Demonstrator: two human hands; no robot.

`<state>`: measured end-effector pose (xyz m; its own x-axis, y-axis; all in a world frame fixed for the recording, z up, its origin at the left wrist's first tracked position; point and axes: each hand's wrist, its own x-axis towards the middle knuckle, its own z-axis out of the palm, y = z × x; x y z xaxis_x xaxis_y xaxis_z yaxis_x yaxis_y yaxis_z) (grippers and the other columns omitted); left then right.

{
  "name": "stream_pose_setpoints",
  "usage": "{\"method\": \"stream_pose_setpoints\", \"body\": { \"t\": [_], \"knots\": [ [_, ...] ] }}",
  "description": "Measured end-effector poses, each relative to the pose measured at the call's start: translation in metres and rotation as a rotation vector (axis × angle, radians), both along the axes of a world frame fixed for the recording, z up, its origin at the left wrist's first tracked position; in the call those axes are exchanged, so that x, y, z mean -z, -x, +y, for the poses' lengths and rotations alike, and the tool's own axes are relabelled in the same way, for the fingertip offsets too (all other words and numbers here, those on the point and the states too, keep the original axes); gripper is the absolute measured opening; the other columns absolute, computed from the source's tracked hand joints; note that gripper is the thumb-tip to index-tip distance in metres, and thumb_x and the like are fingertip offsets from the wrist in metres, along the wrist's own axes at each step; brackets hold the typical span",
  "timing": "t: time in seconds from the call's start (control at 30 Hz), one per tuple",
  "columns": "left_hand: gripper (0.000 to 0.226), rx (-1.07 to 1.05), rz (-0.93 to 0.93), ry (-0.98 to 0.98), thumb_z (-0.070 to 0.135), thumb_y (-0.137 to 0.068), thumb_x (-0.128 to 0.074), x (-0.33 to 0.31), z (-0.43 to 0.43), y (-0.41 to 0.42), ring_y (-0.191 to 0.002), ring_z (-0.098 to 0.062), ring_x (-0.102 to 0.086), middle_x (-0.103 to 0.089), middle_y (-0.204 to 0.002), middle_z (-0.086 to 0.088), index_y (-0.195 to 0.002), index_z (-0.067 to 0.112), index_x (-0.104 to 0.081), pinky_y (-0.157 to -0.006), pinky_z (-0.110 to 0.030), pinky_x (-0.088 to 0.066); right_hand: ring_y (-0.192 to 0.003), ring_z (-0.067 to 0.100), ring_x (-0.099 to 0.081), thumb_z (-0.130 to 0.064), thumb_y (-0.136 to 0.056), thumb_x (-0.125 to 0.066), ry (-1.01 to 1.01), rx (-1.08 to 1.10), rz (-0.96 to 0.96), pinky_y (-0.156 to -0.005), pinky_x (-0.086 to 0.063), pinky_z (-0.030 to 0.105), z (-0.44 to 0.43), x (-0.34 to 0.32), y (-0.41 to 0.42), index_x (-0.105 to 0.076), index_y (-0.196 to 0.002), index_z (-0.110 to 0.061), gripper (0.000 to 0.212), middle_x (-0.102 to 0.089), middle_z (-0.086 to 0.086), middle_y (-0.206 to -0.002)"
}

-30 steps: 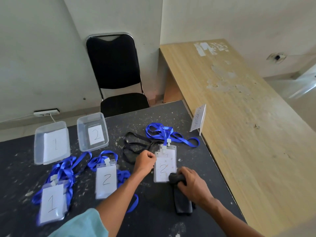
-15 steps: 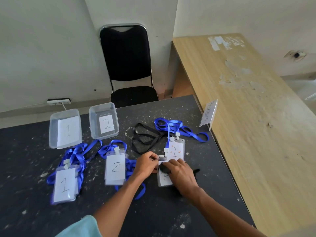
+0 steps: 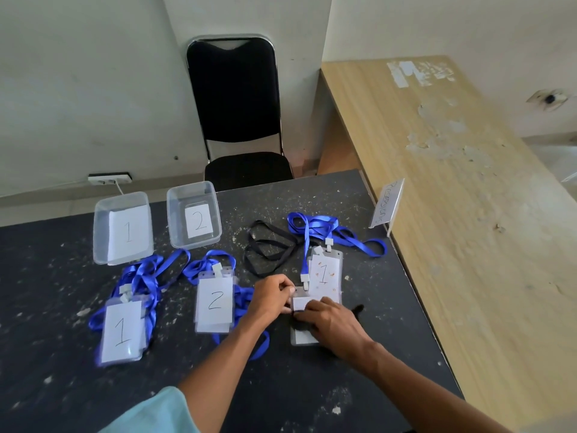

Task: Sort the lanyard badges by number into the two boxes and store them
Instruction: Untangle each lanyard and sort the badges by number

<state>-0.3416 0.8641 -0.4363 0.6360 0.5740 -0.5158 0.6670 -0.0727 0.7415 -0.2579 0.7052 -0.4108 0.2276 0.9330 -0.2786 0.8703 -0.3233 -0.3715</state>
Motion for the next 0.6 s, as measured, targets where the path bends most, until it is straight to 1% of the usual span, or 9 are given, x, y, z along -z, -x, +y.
{"method": "stream_pose_setpoints", "body": {
  "t": [0.03,0.13,0.17,0.27,0.37,0.43,0.47,0.57,0.6],
  "knots": [
    [0.008,-0.005,-0.007,0.008,0.009,-0.095,-0.062,0.001,0.0,0.0,-0.077,-0.013,-0.069,-0.069,-0.089,-0.009,-0.097,0.007,-0.07,-0.059,-0.025,-0.061,-0.102,0.019,-0.054,-0.028,-0.097,-0.05,0.011,0.023,0.018,-0.08,-0.051,0.034,-0.001,-0.001,-0.004,-0.058,-0.128,-0.037,0.033,-0.06,-0.007,-0.115],
    [0.008,0.006,-0.015,0.012,0.008,-0.095,-0.063,0.0,-0.001,-0.001,-0.079,-0.015,-0.069,-0.069,-0.09,-0.009,-0.097,0.007,-0.07,-0.061,-0.029,-0.062,-0.106,0.018,-0.054,-0.025,-0.095,-0.053,-0.033,0.253,0.018,-0.081,-0.051,0.033,0.008,-0.001,-0.013,-0.057,-0.129,-0.036,0.036,-0.058,-0.009,-0.117],
    [0.007,0.007,-0.02,0.011,0.008,-0.094,-0.063,0.001,0.0,-0.001,-0.081,-0.016,-0.069,-0.069,-0.09,-0.008,-0.097,0.008,-0.07,-0.063,-0.032,-0.063,-0.106,0.018,-0.054,-0.023,-0.096,-0.053,-0.048,0.282,-0.001,-0.081,-0.052,0.034,0.013,0.0,-0.011,-0.056,-0.13,-0.035,0.037,-0.058,-0.009,-0.117],
    [0.007,0.025,-0.011,-0.013,0.011,-0.095,-0.063,0.002,-0.001,0.0,-0.081,-0.015,-0.07,-0.069,-0.088,-0.006,-0.098,0.011,-0.07,-0.065,-0.033,-0.063,-0.102,0.02,-0.056,-0.018,-0.095,-0.053,-0.03,0.119,-0.043,-0.081,-0.052,0.035,0.01,0.005,0.007,-0.055,-0.132,-0.034,0.04,-0.059,-0.005,-0.116],
    [0.007,0.004,-0.02,0.009,0.01,-0.096,-0.061,0.002,-0.002,0.0,-0.08,-0.016,-0.07,-0.068,-0.089,-0.009,-0.098,0.009,-0.068,-0.063,-0.03,-0.063,-0.101,0.02,-0.057,-0.021,-0.093,-0.054,0.033,-0.113,0.026,-0.084,-0.053,0.037,-0.016,0.004,0.008,-0.056,-0.129,-0.037,0.039,-0.06,-0.005,-0.117],
    [0.007,0.022,-0.021,0.006,0.01,-0.097,-0.06,0.001,-0.002,0.0,-0.08,-0.015,-0.069,-0.068,-0.089,-0.008,-0.098,0.009,-0.067,-0.063,-0.027,-0.062,-0.108,0.016,-0.056,-0.025,-0.091,-0.054,0.079,-0.17,0.076,-0.086,-0.052,0.036,-0.025,-0.001,-0.003,-0.057,-0.126,-0.04,0.038,-0.059,-0.009,-0.12],
    [0.008,0.026,-0.02,0.007,0.01,-0.097,-0.06,0.001,-0.002,0.0,-0.08,-0.015,-0.069,-0.067,-0.089,-0.008,-0.098,0.009,-0.067,-0.063,-0.026,-0.062,-0.109,0.014,-0.055,-0.026,-0.091,-0.054,0.063,-0.106,0.097,-0.086,-0.052,0.034,-0.025,-0.004,-0.008,-0.058,-0.125,-0.04,0.037,-0.058,-0.011,-0.12],
    [0.008,0.024,-0.031,0.015,0.008,-0.097,-0.059,0.002,-0.002,0.0,-0.08,-0.017,-0.069,-0.067,-0.09,-0.011,-0.096,0.008,-0.067,-0.064,-0.031,-0.063,-0.108,0.014,-0.054,-0.028,-0.094,-0.053,-0.07,0.247,0.047,-0.084,-0.052,0.033,-0.017,-0.006,-0.018,-0.058,-0.125,-0.04,0.034,-0.058,-0.013,-0.118],
    [0.008,0.023,-0.032,0.014,0.008,-0.097,-0.059,0.002,-0.002,0.001,-0.08,-0.018,-0.07,-0.067,-0.089,-0.011,-0.095,0.008,-0.067,-0.064,-0.032,-0.063,-0.109,0.016,-0.053,-0.027,-0.095,-0.052,-0.064,0.287,0.022,-0.084,-0.052,0.033,-0.014,-0.007,-0.014,-0.058,-0.127,-0.039,0.034,-0.058,-0.011,-0.12]
  ]
}}
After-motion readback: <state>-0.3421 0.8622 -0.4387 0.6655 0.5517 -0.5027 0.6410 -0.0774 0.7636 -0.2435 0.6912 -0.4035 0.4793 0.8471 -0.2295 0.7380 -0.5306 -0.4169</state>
